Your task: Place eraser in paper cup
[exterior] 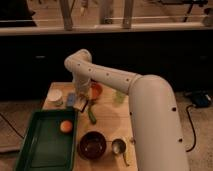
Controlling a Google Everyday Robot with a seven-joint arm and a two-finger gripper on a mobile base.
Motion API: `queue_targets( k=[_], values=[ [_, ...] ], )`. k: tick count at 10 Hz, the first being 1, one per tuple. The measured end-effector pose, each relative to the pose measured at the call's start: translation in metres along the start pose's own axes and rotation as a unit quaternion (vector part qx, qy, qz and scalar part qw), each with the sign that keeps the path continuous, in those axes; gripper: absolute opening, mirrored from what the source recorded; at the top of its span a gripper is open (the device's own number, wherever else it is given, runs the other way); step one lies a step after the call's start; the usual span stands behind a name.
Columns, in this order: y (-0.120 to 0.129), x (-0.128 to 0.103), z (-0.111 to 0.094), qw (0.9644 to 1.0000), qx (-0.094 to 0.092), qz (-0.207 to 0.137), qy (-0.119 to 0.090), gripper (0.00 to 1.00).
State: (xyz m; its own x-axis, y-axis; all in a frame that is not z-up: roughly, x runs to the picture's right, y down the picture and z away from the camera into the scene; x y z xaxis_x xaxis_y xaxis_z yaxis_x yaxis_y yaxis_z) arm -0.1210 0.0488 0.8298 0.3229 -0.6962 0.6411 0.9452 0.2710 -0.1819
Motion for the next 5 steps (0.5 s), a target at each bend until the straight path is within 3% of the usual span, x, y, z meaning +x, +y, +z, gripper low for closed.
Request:
queue_targets(
  k=[5],
  values=[
    [-0.0059, -0.0013, 0.0026, 0.9998, 0.002, -0.018, 0.002, 0.03]
  ],
)
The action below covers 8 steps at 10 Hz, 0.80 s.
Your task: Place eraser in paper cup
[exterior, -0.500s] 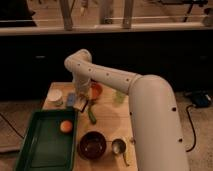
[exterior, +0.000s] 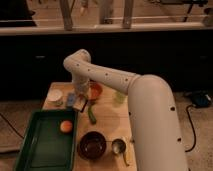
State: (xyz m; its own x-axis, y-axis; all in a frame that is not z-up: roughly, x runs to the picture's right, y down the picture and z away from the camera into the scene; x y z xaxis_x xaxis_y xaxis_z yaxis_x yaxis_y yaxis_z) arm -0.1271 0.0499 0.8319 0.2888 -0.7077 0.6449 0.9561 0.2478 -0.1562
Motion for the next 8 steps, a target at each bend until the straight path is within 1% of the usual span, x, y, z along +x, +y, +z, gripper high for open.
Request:
queue_targets(
  k=[5, 8],
  values=[
    [-0.0103, -0.0024, 0.0032, 0.9998, 0.001, -0.022, 0.001, 0.03],
    [-0.0114, -0.0016, 0.0051, 0.9995, 0.002, -0.03, 0.001, 0.03]
  ],
)
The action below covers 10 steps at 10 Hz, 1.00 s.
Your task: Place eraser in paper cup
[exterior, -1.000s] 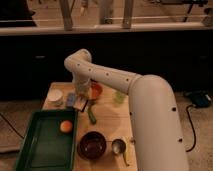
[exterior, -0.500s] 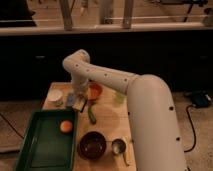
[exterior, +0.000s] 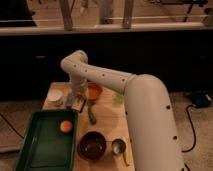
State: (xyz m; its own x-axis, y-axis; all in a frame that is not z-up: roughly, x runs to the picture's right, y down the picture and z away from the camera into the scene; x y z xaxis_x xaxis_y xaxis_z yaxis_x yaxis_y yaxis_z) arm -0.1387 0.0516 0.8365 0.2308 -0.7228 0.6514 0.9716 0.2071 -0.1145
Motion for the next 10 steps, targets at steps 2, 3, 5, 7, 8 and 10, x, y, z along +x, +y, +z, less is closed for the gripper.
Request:
queue_targets(
  k=[2, 3, 5, 7, 8, 10],
  values=[
    [-0.006, -0.001, 0.002, 1.0, 0.0, -0.006, -0.001, 0.03],
    [-0.011, -0.002, 0.003, 0.9999, 0.001, -0.011, -0.001, 0.03],
    [-0.011, -0.001, 0.004, 0.9999, 0.0, -0.015, -0.001, 0.03],
    [-0.016, 0.0, 0.001, 0.9998, 0.004, -0.02, 0.0, 0.03],
    [-0.02, 0.001, -0.001, 0.9996, 0.008, -0.025, 0.0, 0.03],
    [-0.029, 0.005, -0.008, 0.9991, 0.022, -0.036, 0.002, 0.03]
  ],
)
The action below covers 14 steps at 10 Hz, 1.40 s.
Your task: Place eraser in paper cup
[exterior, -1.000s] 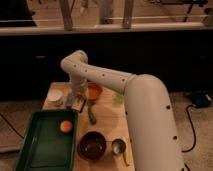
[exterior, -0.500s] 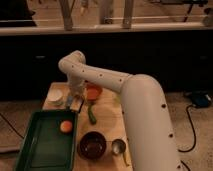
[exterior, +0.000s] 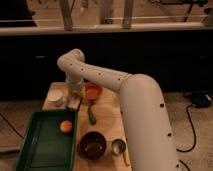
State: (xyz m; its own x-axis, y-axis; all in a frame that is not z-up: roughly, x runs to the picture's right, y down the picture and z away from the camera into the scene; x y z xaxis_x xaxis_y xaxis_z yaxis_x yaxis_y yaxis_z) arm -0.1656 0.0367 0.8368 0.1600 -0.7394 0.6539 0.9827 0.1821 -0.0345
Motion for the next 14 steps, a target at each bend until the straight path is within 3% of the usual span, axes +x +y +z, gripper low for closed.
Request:
queue_targets(
  k=[2, 4, 8, 11, 14],
  values=[
    [-0.011, 0.003, -0.007, 0.9999, 0.01, -0.013, 0.002, 0.03],
    [-0.037, 0.006, -0.019, 0.999, 0.021, -0.04, 0.006, 0.03],
    [-0.073, 0.008, -0.032, 0.9964, 0.024, -0.081, 0.008, 0.03],
    [-0.097, 0.007, -0.04, 0.9957, 0.015, -0.091, 0.011, 0.03],
    [-0.122, 0.006, -0.036, 0.9968, -0.003, -0.079, 0.01, 0.03]
  ],
)
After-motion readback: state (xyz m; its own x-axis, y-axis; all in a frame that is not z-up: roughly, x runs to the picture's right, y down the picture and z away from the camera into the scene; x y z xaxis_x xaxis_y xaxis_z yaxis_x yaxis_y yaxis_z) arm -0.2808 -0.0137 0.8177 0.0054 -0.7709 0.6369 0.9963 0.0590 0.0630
